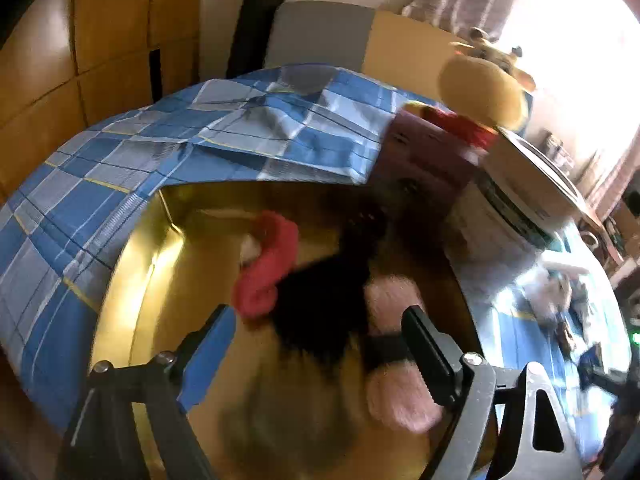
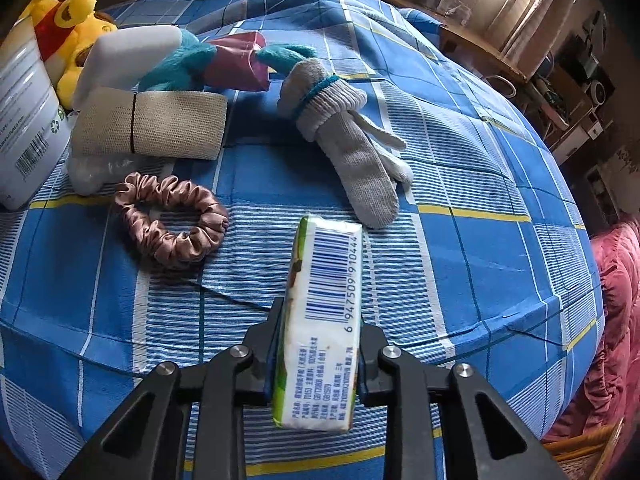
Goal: Organize soft objects
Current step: 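Carry the red Christmas sock into the gold tray and open the left tool, then carry the Tempo tissue pack to the gold tray with the right tool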
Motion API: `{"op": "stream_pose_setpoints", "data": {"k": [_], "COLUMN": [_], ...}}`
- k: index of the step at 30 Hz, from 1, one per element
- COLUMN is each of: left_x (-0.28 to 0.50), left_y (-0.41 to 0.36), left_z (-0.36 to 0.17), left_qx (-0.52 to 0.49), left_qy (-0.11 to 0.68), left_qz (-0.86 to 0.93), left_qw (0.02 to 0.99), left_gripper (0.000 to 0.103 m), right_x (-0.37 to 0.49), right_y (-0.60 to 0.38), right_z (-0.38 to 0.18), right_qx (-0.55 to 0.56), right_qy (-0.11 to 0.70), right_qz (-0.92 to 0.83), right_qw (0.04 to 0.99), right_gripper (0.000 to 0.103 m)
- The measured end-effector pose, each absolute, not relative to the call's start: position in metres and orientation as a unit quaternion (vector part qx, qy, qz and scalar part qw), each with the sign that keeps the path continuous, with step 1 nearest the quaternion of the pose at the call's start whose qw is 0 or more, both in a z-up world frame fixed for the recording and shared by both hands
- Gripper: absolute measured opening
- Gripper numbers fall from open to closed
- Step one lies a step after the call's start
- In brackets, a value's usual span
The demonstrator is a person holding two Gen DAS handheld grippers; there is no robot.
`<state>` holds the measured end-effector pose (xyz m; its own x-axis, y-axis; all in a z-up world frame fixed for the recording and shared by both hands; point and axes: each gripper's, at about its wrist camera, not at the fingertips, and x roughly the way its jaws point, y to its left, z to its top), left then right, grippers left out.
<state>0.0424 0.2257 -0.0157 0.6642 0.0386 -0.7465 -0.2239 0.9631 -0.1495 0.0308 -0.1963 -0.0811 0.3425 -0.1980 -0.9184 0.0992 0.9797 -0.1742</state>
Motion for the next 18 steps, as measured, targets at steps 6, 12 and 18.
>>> {"op": "stream_pose_setpoints", "data": {"k": [6, 12, 18], "left_x": [0.014, -0.005, -0.009], "left_y": [0.204, 0.191, 0.191], "left_z": [-0.017, -0.016, -0.018], "left_qx": [-0.101, -0.077, -0.077], "left_qy": [0.399, 0.39, 0.391], "left_qz": [0.067, 0.077, 0.09], "left_qw": [0.909, 0.914, 0.913], "left_gripper": [0.096, 0.103, 0.103], "right_x": [0.029, 0.028, 0.028], "right_y": [-0.192, -0.189, -0.191], "right_z": [-0.08, -0.079, -0.077], "right_qx": [-0.048, -0.052, -0.04], "right_qy": [0.564, 0.563, 0.562], "right_qz": [-0.094, -0.094, -0.09], "right_qw": [0.819, 0.819, 0.821], "right_gripper": [0.027, 0.026, 0.025]}}
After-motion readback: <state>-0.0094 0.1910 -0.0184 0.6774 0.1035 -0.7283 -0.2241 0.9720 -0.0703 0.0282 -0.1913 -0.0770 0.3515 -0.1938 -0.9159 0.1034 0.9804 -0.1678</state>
